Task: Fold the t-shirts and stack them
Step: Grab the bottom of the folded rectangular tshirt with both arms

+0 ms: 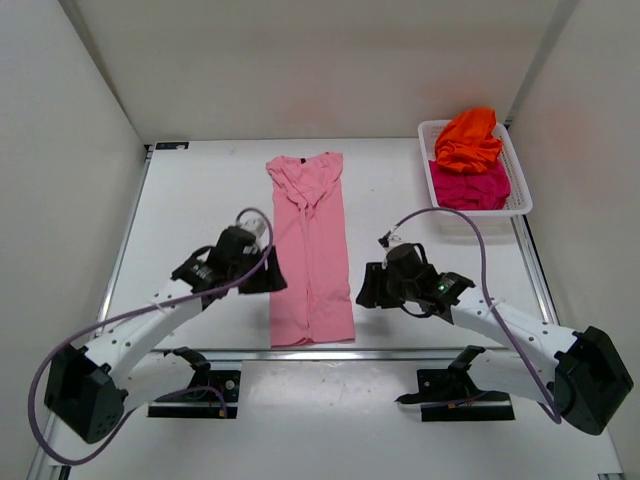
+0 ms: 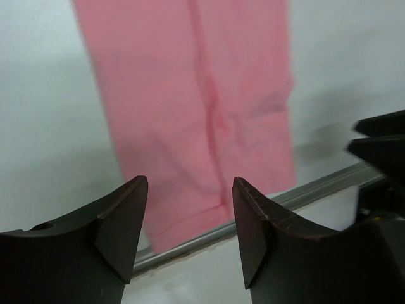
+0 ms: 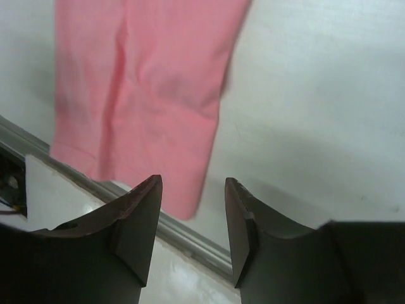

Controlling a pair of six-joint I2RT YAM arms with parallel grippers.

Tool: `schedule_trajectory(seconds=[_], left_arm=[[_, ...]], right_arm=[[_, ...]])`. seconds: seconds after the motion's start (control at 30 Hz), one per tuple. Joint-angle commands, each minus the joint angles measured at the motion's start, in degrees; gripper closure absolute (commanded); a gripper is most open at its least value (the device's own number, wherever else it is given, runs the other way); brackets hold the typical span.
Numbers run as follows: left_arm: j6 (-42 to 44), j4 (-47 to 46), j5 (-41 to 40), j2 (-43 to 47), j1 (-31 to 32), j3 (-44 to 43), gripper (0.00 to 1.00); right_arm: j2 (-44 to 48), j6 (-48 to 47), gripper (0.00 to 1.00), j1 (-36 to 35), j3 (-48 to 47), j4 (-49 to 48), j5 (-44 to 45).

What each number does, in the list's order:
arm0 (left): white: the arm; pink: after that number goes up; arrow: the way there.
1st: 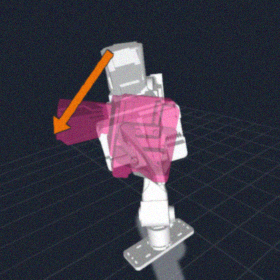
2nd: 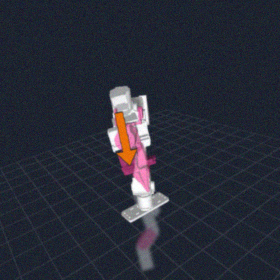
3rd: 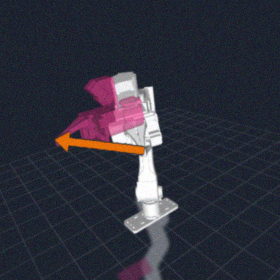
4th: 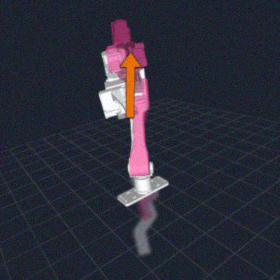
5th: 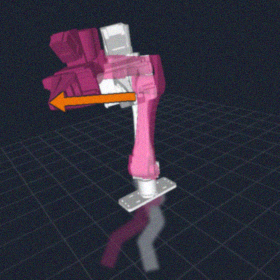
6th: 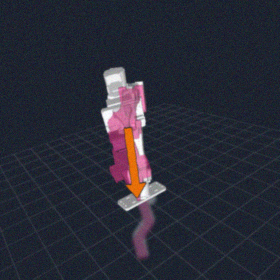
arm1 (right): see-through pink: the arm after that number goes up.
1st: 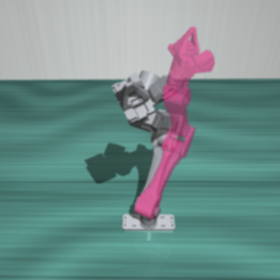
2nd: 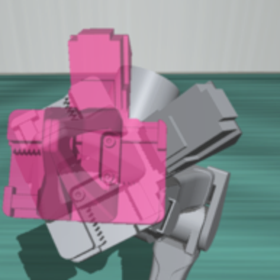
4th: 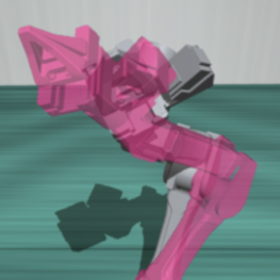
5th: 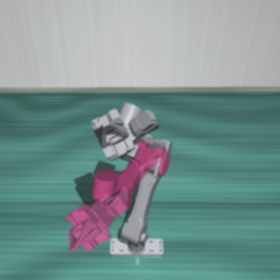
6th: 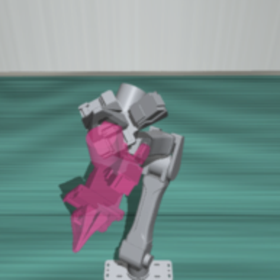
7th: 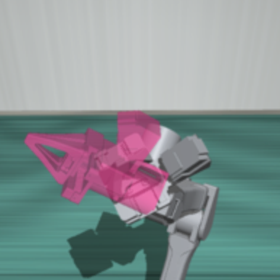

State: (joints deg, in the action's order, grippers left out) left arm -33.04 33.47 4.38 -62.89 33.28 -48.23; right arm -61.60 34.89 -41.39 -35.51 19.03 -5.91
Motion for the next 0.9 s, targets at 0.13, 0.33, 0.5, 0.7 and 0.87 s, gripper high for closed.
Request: schedule_trajectory(seconds=[0.13, 0.33, 0.5, 0.7, 0.87], left_arm=[[-9.14, -1.57, 0.63, 14.11, 2.13, 22.01, 0.32], [-13.45, -3.85, 2.03, 18.42, 4.61, 29.42, 0.30], [-15.83, -6.22, 2.91, 20.53, 4.95, 31.79, 0.30], [-17.41, -7.20, 1.60, 17.73, 7.94, 31.44, 0.43], [-17.68, -9.74, 1.77, 13.86, 10.40, 30.12, 0.66]], right_arm=[[2.10, 9.21, 0.56, -4.58, 9.04, -2.68, -0.50], [-1.15, 12.39, 0.56, -8.53, 10.81, -6.36, -0.85], [-6.24, 13.53, 0.56, -10.81, 10.37, -10.32, -2.00], [-10.99, 13.97, 0.59, -12.58, 8.18, -12.17, -2.79], [-13.19, 13.80, 0.74, -12.84, 7.29, -12.52, -3.84]])
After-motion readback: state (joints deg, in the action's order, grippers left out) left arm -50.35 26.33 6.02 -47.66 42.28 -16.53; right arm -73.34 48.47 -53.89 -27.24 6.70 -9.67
